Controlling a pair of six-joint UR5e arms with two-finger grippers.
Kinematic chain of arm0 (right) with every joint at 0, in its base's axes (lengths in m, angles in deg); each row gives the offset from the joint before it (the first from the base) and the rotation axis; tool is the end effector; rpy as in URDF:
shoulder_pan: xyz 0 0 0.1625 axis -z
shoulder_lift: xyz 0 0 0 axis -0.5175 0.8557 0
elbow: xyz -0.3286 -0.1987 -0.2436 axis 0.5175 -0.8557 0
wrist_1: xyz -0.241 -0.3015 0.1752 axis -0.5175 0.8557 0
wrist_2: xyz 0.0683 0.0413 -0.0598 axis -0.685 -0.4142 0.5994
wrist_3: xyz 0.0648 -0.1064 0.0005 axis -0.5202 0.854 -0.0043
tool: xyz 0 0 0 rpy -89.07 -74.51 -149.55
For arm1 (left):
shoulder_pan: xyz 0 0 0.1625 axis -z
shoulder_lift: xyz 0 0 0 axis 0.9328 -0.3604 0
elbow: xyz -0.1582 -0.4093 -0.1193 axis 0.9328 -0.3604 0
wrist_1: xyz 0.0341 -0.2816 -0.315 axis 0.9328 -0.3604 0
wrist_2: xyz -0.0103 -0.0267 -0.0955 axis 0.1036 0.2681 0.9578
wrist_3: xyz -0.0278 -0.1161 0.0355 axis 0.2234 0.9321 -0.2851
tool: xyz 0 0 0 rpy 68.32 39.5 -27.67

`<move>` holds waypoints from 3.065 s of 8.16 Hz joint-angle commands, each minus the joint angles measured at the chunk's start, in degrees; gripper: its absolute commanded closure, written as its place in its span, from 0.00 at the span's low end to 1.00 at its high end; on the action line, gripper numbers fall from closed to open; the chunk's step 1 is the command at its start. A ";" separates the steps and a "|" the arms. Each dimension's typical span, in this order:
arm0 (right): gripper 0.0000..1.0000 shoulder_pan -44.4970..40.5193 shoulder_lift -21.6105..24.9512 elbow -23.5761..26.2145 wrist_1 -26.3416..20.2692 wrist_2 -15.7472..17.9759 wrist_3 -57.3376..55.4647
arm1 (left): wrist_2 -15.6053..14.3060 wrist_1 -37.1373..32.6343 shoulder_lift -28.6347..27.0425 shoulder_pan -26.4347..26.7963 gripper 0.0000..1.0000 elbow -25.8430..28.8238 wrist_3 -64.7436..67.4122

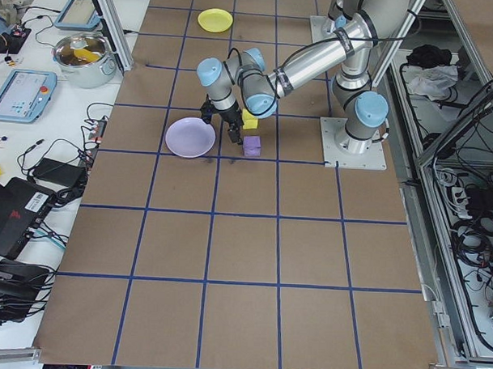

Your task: Sort blocks by color into plates

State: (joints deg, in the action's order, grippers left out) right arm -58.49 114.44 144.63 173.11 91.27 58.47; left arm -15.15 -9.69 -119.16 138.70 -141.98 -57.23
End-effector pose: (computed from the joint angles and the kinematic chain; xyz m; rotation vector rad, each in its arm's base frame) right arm 0.1265 -0.5641 0.4572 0.1580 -3.1103 -0.0093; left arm 0.0692 -0.5257 0.2573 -0.0301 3.0700 0.5160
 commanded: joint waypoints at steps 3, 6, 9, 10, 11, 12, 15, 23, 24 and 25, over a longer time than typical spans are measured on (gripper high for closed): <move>0.00 -0.09 0.03 -0.04 0.09 0.00 0.00 | 2.64 0.57 -1.68 -0.39 0.00 -0.94 -0.25; 0.00 -0.09 0.03 0.05 0.09 0.00 -0.27 | 2.64 0.56 -2.48 -0.74 0.00 -2.42 -0.26; 0.00 -0.09 0.04 -0.04 0.27 0.26 -0.79 | 2.55 1.18 -3.79 -2.67 0.00 -2.96 -0.61; 0.00 -0.09 0.04 0.05 0.18 0.96 -0.79 | 2.55 1.18 -3.97 -2.76 0.00 -3.22 -0.26; 0.00 -0.09 0.04 0.05 0.27 0.88 -0.79 | 2.90 1.18 -3.89 -2.76 0.00 -4.27 0.09; 0.00 -0.09 -0.05 0.05 0.18 0.88 -0.79 | 2.90 3.18 -4.06 -2.76 0.00 -5.50 0.27; 0.00 0.00 -0.05 0.05 0.18 0.88 -0.79 | 2.90 6.28 -4.24 -2.85 0.00 -7.09 -0.34; 0.00 0.27 -0.49 0.05 0.44 0.79 -0.44 | 2.99 5.14 -1.69 -2.76 1.00 -6.56 -8.33; 0.00 0.27 -0.49 0.05 0.44 0.79 -0.44 | 2.99 -0.43 0.40 -2.50 1.00 -6.48 -8.34; 0.00 0.27 -0.58 0.05 0.36 0.79 -0.62 | 2.73 -3.62 2.33 -2.06 1.00 -4.73 -8.34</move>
State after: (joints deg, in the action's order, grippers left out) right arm -58.23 113.98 144.68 173.55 92.07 58.02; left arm -12.16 -7.34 -119.98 136.08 -148.47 -65.14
